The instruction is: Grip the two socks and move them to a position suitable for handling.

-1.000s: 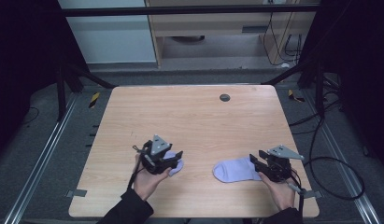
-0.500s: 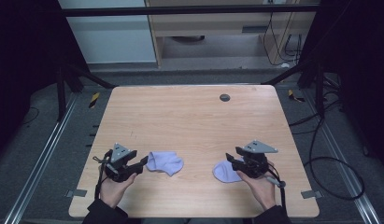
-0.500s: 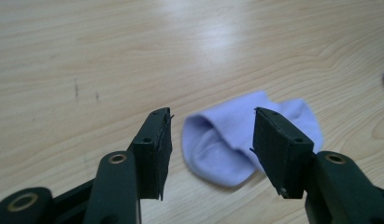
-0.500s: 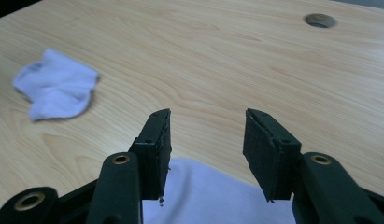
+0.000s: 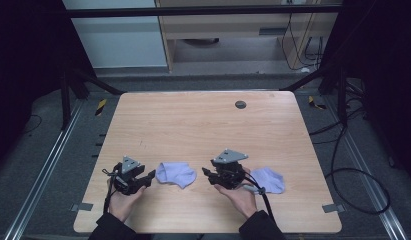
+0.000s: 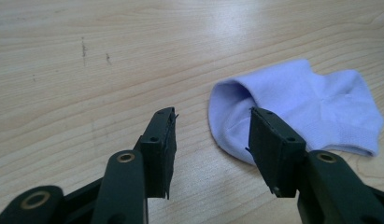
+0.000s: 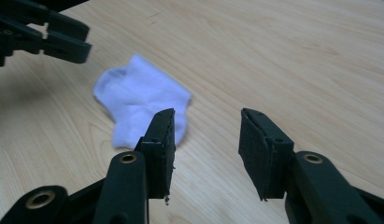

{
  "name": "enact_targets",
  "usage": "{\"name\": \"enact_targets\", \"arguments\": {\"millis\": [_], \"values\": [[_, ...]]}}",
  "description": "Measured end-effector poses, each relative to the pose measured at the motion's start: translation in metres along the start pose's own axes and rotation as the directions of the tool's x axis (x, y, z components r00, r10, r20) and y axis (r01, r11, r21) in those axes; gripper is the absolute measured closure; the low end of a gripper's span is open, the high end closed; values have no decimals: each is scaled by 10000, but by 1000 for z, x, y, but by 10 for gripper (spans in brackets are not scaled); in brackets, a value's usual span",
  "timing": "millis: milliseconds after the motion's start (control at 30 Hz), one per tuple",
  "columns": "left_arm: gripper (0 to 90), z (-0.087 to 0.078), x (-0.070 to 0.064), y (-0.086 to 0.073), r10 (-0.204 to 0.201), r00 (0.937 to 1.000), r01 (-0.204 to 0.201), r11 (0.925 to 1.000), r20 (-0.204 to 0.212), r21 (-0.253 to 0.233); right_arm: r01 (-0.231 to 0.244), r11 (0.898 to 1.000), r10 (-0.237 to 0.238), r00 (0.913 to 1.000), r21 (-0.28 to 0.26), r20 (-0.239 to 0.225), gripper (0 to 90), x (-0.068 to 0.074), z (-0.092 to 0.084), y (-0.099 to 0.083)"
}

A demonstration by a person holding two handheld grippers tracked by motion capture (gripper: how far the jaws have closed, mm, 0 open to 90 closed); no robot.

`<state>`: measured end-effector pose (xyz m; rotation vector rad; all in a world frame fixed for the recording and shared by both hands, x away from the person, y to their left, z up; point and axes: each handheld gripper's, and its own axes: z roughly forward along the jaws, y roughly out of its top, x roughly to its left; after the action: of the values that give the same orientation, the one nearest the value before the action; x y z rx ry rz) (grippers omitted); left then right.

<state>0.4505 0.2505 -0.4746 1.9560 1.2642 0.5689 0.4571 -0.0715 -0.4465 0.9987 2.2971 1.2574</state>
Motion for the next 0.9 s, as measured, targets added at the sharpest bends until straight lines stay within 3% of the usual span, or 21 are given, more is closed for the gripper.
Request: {"name": "enact_targets", "arguments": {"millis": [67, 367, 600, 800, 900], "values": [[512, 4, 0, -1, 23, 10000, -23, 10000, -17, 97, 81, 9998, -76, 9997, 177, -245, 567, 11, 13, 2], [530, 19, -6, -2, 313, 9995, -315, 9985, 53, 442, 507, 9961, -453, 9963, 723, -734, 582, 37, 48, 1], [585, 23, -6, -3, 229, 9996, -237, 9981, 163, 562, 905, 9872, -774, 9918, 1314, -1018, 594, 54, 74, -7], [640, 24, -9, -4, 293, 9992, -312, 9969, 276, 721, 1158, 9795, -996, 9896, 1648, -1039, 646, 59, 83, -11], [647, 26, -10, -5, 354, 9989, -379, 9959, 318, 824, 1126, 9788, -979, 9910, 1712, -916, 713, 60, 83, -12]]}}
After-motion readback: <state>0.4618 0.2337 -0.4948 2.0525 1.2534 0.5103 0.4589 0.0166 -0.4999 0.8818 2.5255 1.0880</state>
